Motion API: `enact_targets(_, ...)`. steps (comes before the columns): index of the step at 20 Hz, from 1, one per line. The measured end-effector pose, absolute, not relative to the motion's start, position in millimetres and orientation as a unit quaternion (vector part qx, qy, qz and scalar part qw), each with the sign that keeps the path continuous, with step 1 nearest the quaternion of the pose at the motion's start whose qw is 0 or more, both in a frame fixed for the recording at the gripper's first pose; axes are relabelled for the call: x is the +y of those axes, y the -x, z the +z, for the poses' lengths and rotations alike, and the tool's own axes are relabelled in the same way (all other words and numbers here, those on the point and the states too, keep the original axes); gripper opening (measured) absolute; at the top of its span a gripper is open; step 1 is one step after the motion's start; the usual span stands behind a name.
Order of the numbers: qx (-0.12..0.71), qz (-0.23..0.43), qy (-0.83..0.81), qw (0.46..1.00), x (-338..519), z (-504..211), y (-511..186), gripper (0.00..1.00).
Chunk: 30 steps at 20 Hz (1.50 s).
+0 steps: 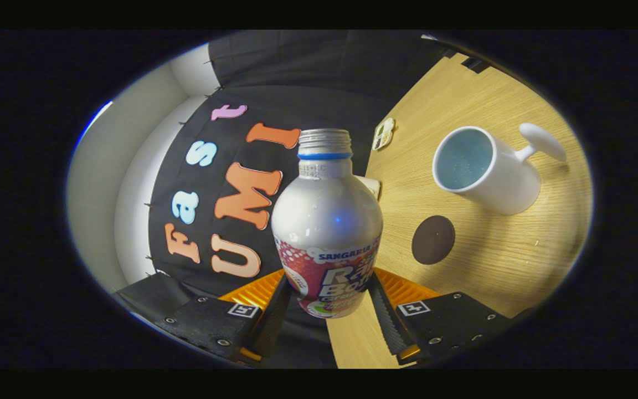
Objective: Take the bottle from table, then pour the juice into the cup, finally place the bottle on the coaster
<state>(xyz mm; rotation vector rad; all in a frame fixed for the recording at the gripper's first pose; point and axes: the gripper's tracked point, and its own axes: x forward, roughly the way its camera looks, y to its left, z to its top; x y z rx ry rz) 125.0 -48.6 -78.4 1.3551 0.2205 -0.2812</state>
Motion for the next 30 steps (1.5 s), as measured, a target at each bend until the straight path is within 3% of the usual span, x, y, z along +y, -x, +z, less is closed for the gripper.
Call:
enact_targets(19,0.06,-0.137,-0.75,0.645,-62,-68,-141,0.76)
enact_targets(30,0.06,-0.158,-0.781,0.601,-69,-70,-141,0.76)
